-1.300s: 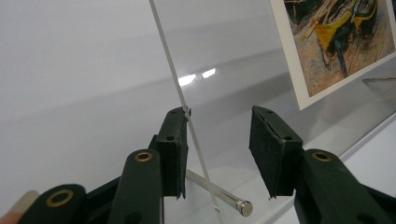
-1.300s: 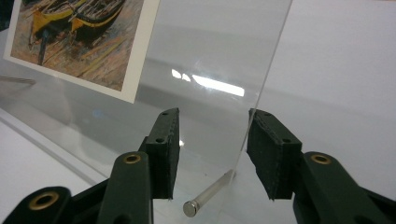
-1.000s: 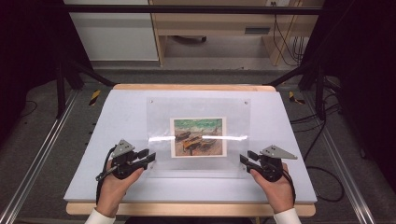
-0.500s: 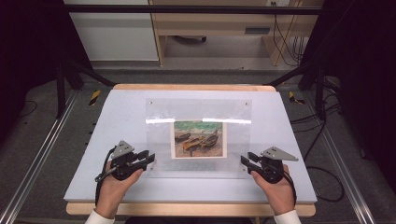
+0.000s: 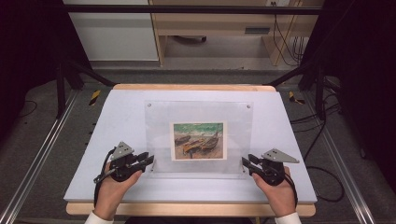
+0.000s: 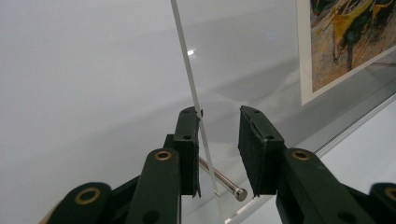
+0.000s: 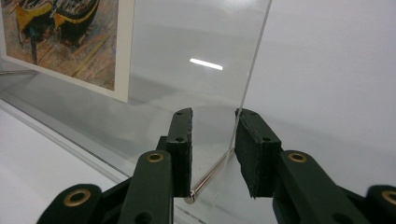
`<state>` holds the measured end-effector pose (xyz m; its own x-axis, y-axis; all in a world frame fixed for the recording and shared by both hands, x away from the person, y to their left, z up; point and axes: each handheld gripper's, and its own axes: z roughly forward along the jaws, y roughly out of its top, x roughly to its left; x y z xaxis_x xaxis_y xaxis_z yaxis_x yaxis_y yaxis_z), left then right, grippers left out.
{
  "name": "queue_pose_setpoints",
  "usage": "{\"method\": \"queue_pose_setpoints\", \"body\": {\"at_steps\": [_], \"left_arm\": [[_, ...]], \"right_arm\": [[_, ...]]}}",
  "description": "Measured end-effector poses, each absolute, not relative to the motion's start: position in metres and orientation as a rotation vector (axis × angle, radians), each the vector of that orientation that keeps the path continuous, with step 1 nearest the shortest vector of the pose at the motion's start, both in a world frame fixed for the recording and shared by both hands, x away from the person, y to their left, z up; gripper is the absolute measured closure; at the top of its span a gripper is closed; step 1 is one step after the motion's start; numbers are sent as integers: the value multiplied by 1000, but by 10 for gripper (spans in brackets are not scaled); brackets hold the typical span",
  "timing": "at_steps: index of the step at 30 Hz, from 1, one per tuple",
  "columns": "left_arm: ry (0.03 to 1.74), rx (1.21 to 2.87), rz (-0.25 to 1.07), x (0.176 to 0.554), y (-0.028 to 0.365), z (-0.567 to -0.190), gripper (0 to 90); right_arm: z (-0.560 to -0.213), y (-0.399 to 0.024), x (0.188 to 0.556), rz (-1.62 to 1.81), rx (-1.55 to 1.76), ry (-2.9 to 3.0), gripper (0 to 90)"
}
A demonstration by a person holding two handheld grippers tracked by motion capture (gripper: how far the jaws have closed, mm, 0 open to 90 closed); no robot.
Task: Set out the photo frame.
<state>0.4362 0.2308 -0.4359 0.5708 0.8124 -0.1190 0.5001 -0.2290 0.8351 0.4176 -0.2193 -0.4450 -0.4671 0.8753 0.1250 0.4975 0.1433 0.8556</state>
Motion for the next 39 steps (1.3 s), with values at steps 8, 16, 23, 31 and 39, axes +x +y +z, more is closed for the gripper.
{"method": "queue_pose_setpoints", "body": {"at_steps": [8, 16, 23, 31, 39], "left_arm": [[1051, 1901, 434, 435, 232, -436, 699], [1060, 1901, 399, 432, 232, -436, 709], [1056, 1905, 400, 431, 232, -437, 711], [1050, 1916, 400, 429, 232, -437, 713], [1043, 1928, 396, 427, 232, -437, 716]], "right_arm": [[-446, -220, 415, 1254, 1316, 2023, 693], [-446, -220, 413, 1253, 1315, 2027, 705], [-446, -220, 412, 1247, 1315, 2028, 711], [-447, -219, 409, 1237, 1310, 2031, 715], [-447, -219, 407, 1225, 1303, 2036, 716]]}}
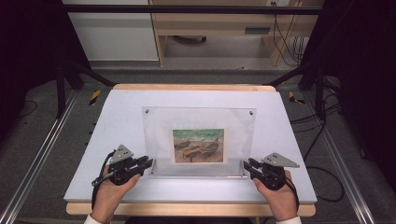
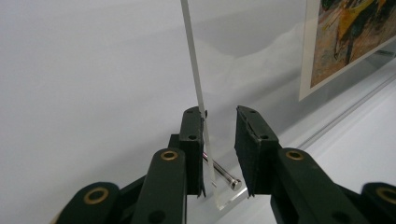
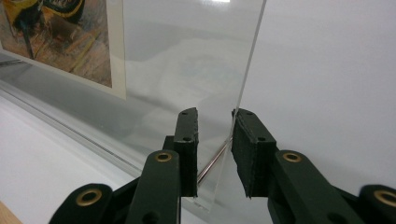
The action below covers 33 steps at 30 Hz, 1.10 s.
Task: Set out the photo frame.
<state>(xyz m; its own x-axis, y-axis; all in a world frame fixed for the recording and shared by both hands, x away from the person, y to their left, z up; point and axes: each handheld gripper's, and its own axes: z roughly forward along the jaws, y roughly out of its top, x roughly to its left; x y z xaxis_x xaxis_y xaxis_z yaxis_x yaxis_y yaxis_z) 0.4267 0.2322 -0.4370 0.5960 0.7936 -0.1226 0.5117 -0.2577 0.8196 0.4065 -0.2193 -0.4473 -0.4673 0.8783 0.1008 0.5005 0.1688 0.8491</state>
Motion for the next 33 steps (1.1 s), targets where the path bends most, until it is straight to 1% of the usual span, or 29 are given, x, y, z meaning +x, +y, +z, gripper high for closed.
{"method": "queue_pose_setpoints", "body": {"at_steps": [33], "left_arm": [[1031, 1953, 399, 422, 232, -438, 721]], "right_arm": [[-449, -219, 401, 1216, 1306, 2048, 719]]}}
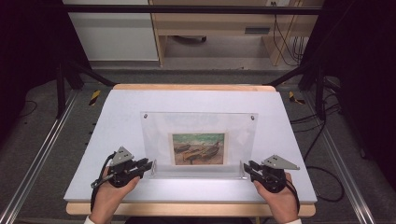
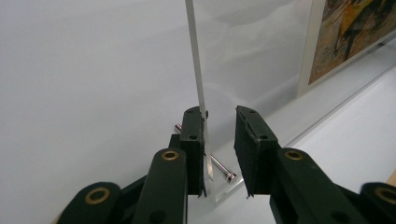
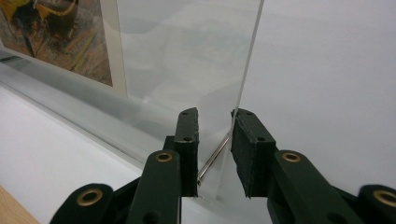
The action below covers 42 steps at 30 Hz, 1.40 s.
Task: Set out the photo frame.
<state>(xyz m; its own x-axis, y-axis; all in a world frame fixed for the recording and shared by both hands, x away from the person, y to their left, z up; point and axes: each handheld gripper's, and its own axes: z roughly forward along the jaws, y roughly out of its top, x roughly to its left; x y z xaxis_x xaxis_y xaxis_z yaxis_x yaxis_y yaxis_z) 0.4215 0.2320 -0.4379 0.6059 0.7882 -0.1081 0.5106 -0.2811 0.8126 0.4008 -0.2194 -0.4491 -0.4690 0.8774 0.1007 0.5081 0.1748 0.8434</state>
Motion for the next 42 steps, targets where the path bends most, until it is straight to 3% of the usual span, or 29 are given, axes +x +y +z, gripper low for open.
{"method": "queue_pose_setpoints", "body": {"at_steps": [42], "left_arm": [[1017, 1993, 397, 415, 232, -440, 723]], "right_arm": [[-452, -220, 394, 1205, 1296, 2073, 714]]}}
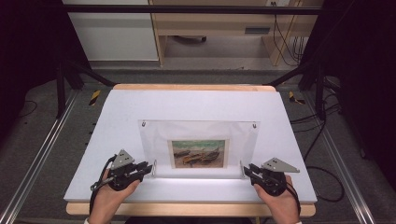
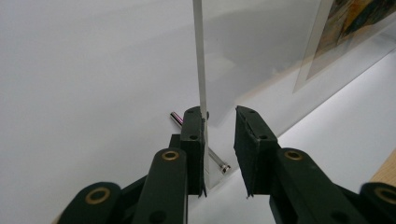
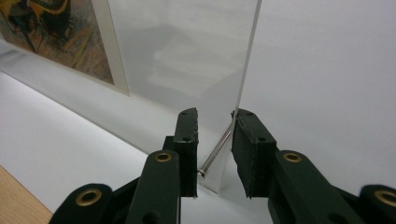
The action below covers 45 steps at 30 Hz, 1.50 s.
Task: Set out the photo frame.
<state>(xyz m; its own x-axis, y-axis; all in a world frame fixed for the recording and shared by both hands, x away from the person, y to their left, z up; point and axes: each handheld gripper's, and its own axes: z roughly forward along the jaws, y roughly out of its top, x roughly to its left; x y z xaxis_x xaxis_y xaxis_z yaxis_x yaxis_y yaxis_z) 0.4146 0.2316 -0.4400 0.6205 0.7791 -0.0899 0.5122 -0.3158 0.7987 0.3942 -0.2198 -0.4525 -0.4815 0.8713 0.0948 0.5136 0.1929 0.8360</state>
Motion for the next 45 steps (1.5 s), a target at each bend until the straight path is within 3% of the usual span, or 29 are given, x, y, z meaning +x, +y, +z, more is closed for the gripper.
{"method": "queue_pose_setpoints", "body": {"at_steps": [34, 39, 45], "left_arm": [[1011, 2001, 381, 416, 233, -441, 706], [1018, 1995, 379, 416, 231, -443, 634], [1022, 1986, 387, 418, 232, -443, 487]], "right_arm": [[-453, -218, 394, 1205, 1288, 2069, 688], [-453, -218, 394, 1211, 1279, 2065, 647], [-453, -216, 395, 1213, 1272, 2043, 493]]}}
